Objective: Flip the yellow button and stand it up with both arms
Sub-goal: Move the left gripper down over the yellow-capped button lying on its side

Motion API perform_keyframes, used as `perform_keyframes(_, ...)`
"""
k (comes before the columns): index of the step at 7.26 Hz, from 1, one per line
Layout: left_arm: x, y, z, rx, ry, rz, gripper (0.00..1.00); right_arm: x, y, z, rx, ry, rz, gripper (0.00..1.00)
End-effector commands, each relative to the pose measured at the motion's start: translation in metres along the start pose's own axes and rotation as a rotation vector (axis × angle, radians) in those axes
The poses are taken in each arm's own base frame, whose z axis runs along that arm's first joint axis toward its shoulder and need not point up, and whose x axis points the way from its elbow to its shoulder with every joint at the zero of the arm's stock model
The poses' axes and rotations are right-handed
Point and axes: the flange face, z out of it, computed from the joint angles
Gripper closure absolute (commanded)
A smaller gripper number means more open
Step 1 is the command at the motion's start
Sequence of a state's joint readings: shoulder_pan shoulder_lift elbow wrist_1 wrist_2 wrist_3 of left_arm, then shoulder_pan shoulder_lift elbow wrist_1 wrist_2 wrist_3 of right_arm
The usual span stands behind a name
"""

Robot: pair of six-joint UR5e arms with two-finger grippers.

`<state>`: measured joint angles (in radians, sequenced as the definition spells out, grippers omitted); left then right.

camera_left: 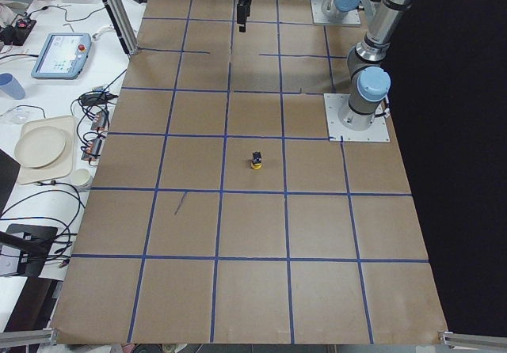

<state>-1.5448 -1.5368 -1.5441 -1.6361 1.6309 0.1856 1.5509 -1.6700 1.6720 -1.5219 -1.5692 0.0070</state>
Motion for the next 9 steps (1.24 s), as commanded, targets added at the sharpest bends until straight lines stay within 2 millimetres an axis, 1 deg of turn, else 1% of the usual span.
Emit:
perform_keyframes(1,-0.07,0.005,0.032,-0.059,0.024,0.048,0.01,0.0,0.0,0.0,0.0,-0.002,-0.001,0.0)
perform_keyframes(2,-0.113,0.011,0.048,-0.081,0.044,0.087,0.01,0.0,0.0,-0.001,0.003,-0.002,-0.004,0.0)
perform_keyframes(3,-0.164,0.024,0.071,-0.117,0.078,0.063,0.01,0.0,0.0,0.0,0.0,0.0,-0.004,0.0)
perform_keyframes(4,-0.198,0.035,0.091,-0.109,0.086,0.073,0.01,0.0,0.0,0.0,0.002,0.0,-0.004,0.0)
perform_keyframes(5,-0.228,0.046,0.116,-0.076,0.065,0.028,0.01,0.0,0.0,0.0,0.002,0.002,-0.004,0.0)
perform_keyframes(6,-0.253,0.065,0.15,-0.06,0.057,-0.045,0.01,0.0,0.0,0.0,0.002,0.0,-0.004,0.0)
perform_keyframes(7,-0.268,0.079,0.182,-0.022,0.025,-0.092,0.01,0.0,0.0,0.0,0.002,0.0,-0.004,0.0)
perform_keyframes(8,-0.278,0.088,0.209,-0.003,0.001,-0.12,0.0,0.0,0.0,0.0,0.002,0.0,-0.005,0.0)
perform_keyframes(9,-0.298,0.089,0.237,-0.034,0.031,-0.147,0.0,0.0,0.0,-0.001,0.005,0.0,-0.004,0.0)
